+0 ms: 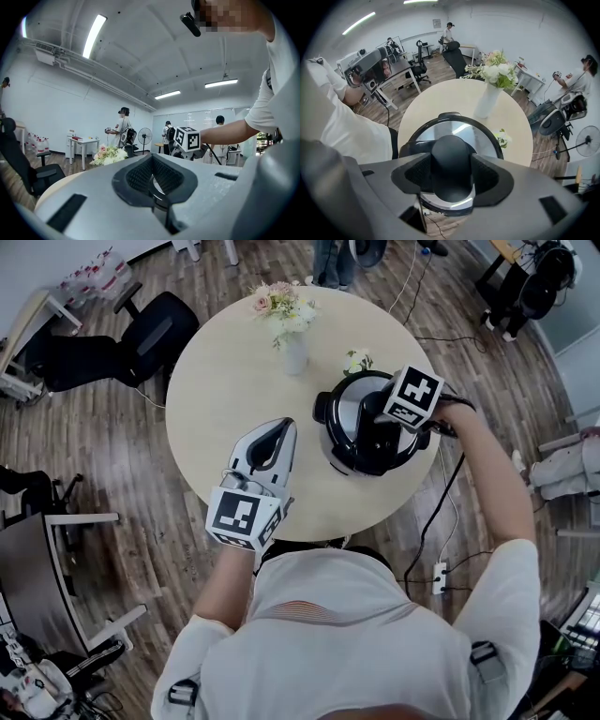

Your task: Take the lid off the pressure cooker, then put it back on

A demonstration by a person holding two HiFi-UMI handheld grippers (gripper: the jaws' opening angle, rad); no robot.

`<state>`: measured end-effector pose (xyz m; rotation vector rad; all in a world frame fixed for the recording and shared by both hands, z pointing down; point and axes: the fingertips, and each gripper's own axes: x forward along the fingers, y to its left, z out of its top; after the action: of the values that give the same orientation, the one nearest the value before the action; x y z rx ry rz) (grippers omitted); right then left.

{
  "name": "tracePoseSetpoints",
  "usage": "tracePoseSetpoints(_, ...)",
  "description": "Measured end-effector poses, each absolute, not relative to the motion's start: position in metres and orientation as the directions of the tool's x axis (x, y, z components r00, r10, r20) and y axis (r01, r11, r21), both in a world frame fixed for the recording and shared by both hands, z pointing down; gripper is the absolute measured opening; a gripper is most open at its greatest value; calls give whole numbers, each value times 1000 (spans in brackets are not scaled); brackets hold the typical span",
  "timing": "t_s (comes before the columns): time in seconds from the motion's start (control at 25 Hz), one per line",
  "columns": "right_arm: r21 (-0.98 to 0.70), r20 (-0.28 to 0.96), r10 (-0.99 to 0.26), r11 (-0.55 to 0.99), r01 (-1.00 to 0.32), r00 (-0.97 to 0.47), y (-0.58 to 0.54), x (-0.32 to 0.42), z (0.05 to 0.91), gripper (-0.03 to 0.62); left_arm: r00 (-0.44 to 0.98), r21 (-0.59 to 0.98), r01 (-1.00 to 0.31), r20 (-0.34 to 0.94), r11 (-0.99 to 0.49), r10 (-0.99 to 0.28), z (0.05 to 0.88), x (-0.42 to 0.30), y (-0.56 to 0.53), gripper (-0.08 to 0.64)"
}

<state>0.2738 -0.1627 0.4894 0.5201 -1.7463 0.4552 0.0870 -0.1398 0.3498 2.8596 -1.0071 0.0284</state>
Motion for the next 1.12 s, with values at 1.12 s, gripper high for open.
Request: tracePoseSetpoints(1.12, -47, 987, -92, 610, -791, -129, -170, 282, 493, 290, 801, 114, -597, 31, -794, -598, 349, 90, -132, 6)
